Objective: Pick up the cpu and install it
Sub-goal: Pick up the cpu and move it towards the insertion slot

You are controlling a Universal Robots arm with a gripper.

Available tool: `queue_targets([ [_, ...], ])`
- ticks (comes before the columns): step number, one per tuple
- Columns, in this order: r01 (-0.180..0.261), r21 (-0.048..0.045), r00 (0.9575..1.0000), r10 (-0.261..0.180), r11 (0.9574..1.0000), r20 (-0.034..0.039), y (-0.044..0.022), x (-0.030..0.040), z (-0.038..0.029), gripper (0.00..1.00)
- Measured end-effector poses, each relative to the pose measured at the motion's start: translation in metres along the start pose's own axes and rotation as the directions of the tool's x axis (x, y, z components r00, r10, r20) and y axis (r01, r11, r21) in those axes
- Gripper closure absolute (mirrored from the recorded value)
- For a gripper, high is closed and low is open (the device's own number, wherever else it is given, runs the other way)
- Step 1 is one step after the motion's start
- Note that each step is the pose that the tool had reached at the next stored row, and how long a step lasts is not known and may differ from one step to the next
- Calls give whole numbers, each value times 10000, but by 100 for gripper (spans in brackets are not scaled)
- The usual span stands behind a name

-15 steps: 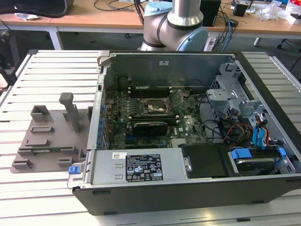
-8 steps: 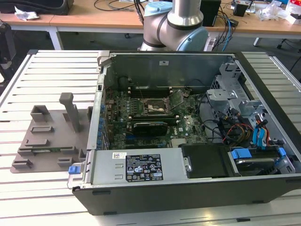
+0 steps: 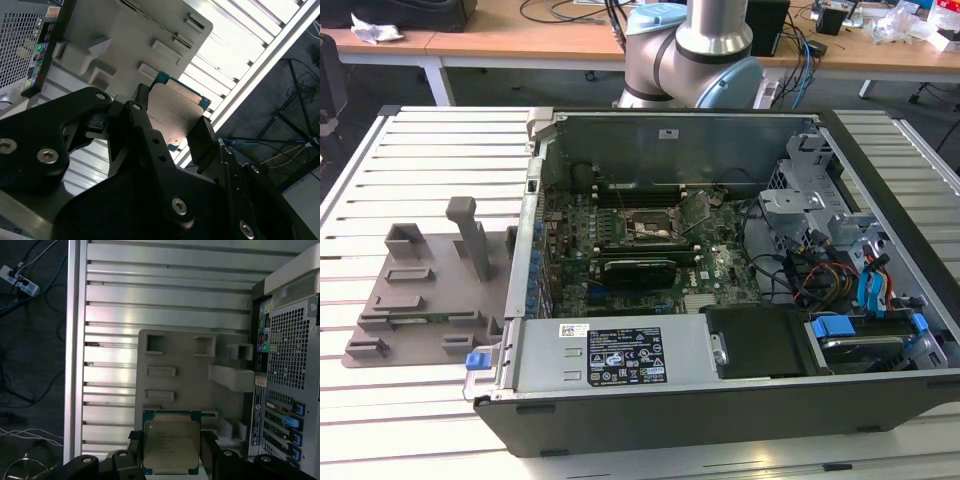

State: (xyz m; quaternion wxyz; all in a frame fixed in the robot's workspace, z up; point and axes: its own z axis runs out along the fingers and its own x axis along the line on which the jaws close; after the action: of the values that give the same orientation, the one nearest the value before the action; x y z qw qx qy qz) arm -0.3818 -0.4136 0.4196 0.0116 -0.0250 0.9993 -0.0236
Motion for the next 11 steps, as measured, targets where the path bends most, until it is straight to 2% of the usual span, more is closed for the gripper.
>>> queue_targets([
  [11,1,26,10000,-1,10000,-2,-9,-4,-188,45],
])
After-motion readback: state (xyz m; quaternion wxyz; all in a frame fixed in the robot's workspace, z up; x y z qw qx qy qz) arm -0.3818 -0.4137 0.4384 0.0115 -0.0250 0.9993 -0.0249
